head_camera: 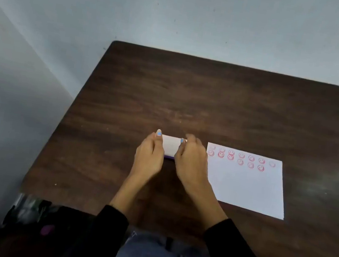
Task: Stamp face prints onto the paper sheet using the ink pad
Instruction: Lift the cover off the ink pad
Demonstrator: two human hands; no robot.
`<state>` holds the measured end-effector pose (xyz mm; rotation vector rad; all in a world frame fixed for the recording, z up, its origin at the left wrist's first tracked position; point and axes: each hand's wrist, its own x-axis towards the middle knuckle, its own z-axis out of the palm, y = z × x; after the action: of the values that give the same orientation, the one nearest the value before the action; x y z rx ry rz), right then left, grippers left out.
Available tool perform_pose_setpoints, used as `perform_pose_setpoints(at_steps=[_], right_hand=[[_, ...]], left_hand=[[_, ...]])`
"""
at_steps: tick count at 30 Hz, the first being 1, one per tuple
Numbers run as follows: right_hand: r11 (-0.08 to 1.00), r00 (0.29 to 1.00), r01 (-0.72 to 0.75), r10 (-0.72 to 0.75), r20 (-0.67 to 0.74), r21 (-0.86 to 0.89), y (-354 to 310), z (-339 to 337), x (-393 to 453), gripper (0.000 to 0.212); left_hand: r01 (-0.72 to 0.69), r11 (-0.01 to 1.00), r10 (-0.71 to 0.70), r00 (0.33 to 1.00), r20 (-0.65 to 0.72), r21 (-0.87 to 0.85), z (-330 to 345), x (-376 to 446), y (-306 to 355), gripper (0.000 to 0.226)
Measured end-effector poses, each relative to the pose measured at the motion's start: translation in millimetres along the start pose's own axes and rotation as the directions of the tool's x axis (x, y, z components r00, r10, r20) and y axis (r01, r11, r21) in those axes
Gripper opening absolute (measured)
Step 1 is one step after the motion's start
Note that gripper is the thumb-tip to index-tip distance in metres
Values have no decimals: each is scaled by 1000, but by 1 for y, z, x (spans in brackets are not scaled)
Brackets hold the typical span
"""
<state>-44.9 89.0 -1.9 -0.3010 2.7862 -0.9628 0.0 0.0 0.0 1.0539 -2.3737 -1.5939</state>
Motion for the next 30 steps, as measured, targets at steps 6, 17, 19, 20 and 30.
perform_pose_setpoints(at_steps=[6,17,19,20,30], right_hand=[[991,1000,-12,12,1,-136,12,15,-10,29],[995,998,-55,59,38,-80,13,16,-8,32],[996,999,-33,35,24,-84,8,14,-8,35],[996,1000,-14,15,13,-85,4,12,-7,36],[927,925,342,-303,230,-155,-36,51,-7,40]], left_hand=[[6,1000,-7,1000,23,30,7,3,-17,39],[-30,1000,30,999,-29,0,12,7,-25,42],[-27,1000,27,999,-44,-15,10,6,-22,43],[-27,999,26,998,-52,-18,6,6,-20,46],[39,999,-42,963,-268,-16,-44,3,-47,39]])
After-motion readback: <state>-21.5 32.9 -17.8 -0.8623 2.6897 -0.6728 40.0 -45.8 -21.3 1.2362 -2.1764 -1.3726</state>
